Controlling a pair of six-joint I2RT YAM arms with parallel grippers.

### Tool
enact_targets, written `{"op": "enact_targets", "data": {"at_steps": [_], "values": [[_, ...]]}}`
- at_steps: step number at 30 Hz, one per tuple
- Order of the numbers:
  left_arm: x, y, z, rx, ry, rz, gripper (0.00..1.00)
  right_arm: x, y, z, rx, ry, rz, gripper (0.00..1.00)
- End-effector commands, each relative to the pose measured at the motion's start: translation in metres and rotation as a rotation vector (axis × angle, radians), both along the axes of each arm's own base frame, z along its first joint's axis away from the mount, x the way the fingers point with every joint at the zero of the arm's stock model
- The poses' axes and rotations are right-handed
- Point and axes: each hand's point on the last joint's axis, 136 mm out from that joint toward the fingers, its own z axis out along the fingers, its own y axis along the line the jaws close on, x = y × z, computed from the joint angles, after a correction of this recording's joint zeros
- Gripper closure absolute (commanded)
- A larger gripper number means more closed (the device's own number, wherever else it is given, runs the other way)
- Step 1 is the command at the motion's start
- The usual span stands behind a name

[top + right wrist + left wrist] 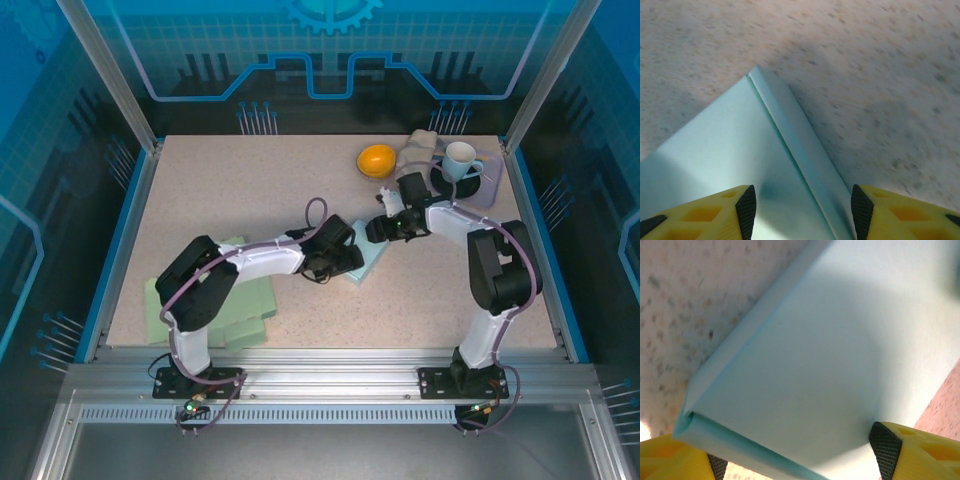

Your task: Fold the paper box

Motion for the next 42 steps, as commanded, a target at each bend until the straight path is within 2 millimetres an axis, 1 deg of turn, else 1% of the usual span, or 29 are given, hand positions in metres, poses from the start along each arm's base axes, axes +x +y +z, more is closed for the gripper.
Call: {"op": "enact_targets", "data": {"at_steps": [1,5,9,15,17,20,25,28,31,34,37,39,40,42], "values": [[0.020,-0.012,0.000,0.024,-0.016,-0.071,0.23,-0.011,-0.031,0.000,0.016,0.063,-0.134,0.45],[0.036,-0.048,0.001,-0.039,-0.016,-0.149,0.24,-0.009,-0.062,0.001,0.061,0.075,-0.261,0.45],[0.050,-0.078,0.001,-0.092,-0.026,-0.181,0.25,-0.005,-0.090,0.004,0.082,0.067,-0.348,0.45],[0.064,-0.135,0.013,-0.192,-0.097,-0.307,0.25,0.004,-0.125,0.015,0.099,0.037,-0.473,0.45],[0.071,-0.147,0.016,-0.200,-0.119,-0.333,0.25,0.008,-0.138,0.020,0.107,0.011,-0.532,0.45],[0.086,-0.154,0.020,-0.178,-0.158,-0.344,0.24,0.013,-0.151,0.027,0.135,-0.035,-0.610,0.44],[0.114,-0.150,0.029,-0.136,-0.203,-0.319,0.22,0.017,-0.161,0.033,0.129,-0.048,-0.647,0.44],[0.127,-0.142,0.038,-0.121,-0.224,-0.296,0.22,0.015,-0.168,0.030,0.111,-0.032,-0.666,0.43],[0.134,-0.130,0.044,-0.088,-0.238,-0.286,0.20,0.012,-0.177,0.031,0.064,-0.041,-0.682,0.43],[0.135,-0.118,0.047,-0.048,-0.242,-0.288,0.19,0.009,-0.185,0.038,0.014,-0.075,-0.698,0.42],[0.132,-0.104,0.045,-0.008,-0.220,-0.275,0.19,0.006,-0.193,0.052,-0.028,-0.110,-0.708,0.42],[0.129,-0.089,0.053,0.029,-0.228,-0.260,0.19,0.000,-0.193,0.066,-0.035,-0.133,-0.709,0.42],[0.126,-0.081,0.061,0.047,-0.243,-0.250,0.19,-0.002,-0.191,0.073,-0.033,-0.150,-0.704,0.42],[0.118,-0.059,0.082,0.089,-0.279,-0.225,0.19,-0.012,-0.186,0.089,-0.043,-0.198,-0.683,0.42]]}}
